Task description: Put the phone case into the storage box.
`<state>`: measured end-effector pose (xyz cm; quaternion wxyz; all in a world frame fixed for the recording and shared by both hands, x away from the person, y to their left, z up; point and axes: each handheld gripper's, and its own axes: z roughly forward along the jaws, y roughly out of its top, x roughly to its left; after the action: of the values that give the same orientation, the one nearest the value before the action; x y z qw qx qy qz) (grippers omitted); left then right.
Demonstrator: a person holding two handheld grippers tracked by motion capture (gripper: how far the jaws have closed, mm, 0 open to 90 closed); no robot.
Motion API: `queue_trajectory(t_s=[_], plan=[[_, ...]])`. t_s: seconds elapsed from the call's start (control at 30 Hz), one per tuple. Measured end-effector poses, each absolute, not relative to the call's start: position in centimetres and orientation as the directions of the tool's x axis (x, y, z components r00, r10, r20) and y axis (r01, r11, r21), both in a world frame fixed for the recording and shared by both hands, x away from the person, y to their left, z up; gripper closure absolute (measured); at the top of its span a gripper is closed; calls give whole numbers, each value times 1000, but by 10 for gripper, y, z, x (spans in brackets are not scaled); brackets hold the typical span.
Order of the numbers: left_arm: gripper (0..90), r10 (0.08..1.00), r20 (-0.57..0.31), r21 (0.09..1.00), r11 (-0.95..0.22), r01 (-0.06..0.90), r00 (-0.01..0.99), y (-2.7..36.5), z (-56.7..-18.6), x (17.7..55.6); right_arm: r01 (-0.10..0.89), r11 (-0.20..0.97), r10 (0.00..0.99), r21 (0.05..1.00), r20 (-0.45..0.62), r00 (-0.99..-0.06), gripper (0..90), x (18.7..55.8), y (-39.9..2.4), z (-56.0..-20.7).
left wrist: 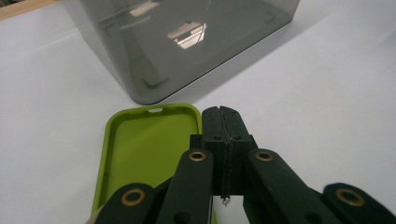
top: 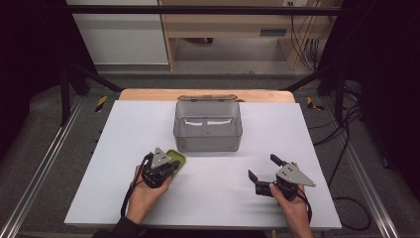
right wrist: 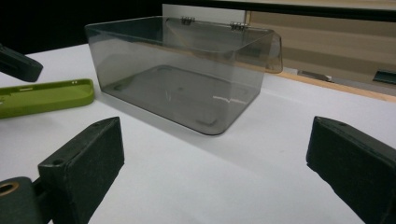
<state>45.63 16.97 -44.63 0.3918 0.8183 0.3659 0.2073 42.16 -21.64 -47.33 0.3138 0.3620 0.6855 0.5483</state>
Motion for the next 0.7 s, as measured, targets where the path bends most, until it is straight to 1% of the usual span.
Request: queue_trajectory(t_s=[0.13, 0.27, 0.33, 0.4, 0.43, 0.47, 0.5, 0.53, 0.6, 0.67, 0.7], plan=[[900, 760, 104, 739, -491, 461, 642, 167, -448, 462, 147, 129, 847, 981, -32, -530, 42, 423, -218, -472], [900, 768, 115, 709, -508, 489, 630, 167, -457, 469, 149, 116, 847, 982, -19, -532, 42, 424, -220, -472], [900, 780, 109, 706, -497, 504, 616, 170, -456, 473, 147, 116, 844, 982, -20, -537, 43, 424, -219, -471], [900, 779, 108, 682, -510, 524, 618, 171, -457, 478, 143, 122, 844, 982, -27, -535, 44, 424, -218, -471], [900, 773, 120, 656, -533, 535, 623, 173, -458, 481, 141, 127, 851, 982, -35, -524, 48, 424, -217, -471], [900, 773, 120, 656, -533, 535, 623, 173, -458, 481, 141, 127, 851, 982, -35, -524, 48, 424, -217, -471], [900, 769, 103, 646, -534, 545, 631, 174, -459, 482, 142, 121, 854, 982, -31, -519, 48, 424, -217, -471], [900, 764, 104, 627, -547, 554, 636, 173, -463, 484, 139, 120, 854, 983, -31, -519, 48, 425, -218, -470], [900, 758, 108, 619, -557, 553, 643, 172, -464, 484, 142, 120, 853, 983, -29, -521, 48, 425, -218, -471], [900, 755, 47, 616, -537, 576, 654, 171, -463, 483, 146, 120, 851, 982, -26, -525, 48, 426, -218, -471], [900, 755, 47, 616, -537, 576, 654, 171, -463, 483, 147, 120, 849, 982, -25, -527, 48, 426, -218, -471]])
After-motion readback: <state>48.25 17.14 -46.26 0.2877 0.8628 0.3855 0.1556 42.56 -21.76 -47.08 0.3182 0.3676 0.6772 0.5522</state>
